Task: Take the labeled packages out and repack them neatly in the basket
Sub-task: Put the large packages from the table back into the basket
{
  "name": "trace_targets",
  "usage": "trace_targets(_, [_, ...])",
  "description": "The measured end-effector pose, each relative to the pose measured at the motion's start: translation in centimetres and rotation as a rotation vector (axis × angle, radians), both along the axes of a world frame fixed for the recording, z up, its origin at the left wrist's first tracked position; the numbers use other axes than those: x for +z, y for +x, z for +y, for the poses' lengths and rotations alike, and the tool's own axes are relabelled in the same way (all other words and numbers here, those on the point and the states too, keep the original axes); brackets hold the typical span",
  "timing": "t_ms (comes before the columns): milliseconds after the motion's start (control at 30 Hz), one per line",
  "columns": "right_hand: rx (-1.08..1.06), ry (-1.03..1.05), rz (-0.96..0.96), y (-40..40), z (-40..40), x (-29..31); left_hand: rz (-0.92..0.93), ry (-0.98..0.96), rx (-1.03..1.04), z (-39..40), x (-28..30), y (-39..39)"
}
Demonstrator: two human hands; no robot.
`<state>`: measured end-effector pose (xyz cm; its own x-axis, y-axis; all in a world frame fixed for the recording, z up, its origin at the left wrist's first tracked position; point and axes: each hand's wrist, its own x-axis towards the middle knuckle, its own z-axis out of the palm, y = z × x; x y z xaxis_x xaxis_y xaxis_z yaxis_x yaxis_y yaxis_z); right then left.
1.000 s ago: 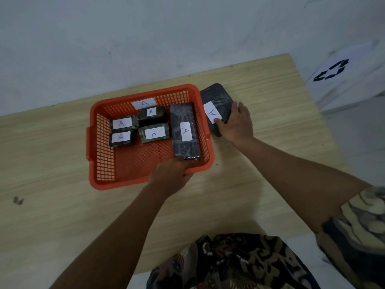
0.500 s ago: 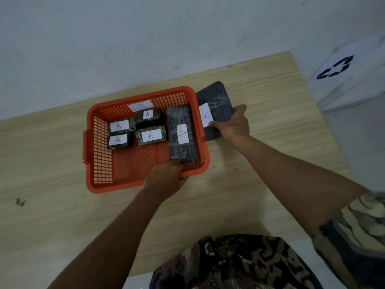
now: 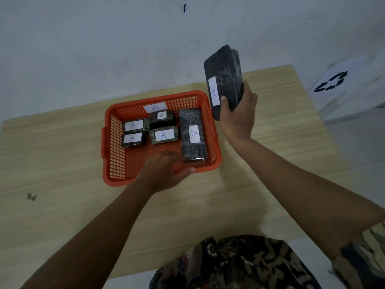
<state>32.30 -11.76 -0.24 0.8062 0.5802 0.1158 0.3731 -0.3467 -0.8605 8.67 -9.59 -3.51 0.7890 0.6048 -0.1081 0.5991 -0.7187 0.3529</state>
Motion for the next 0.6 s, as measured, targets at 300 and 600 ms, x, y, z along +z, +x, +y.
trace_targets(300, [0.136, 0.109, 0.124, -9.4, -0.9, 2.0, -0.099, 0.251, 0.224, 5.5, -0.3, -11.9])
trace_targets(600, [0.320, -0.223, 0.402, -17.2, -0.4, -0.8, -0.234, -0.035, 0.373, 7.2, -2.4, -14.8])
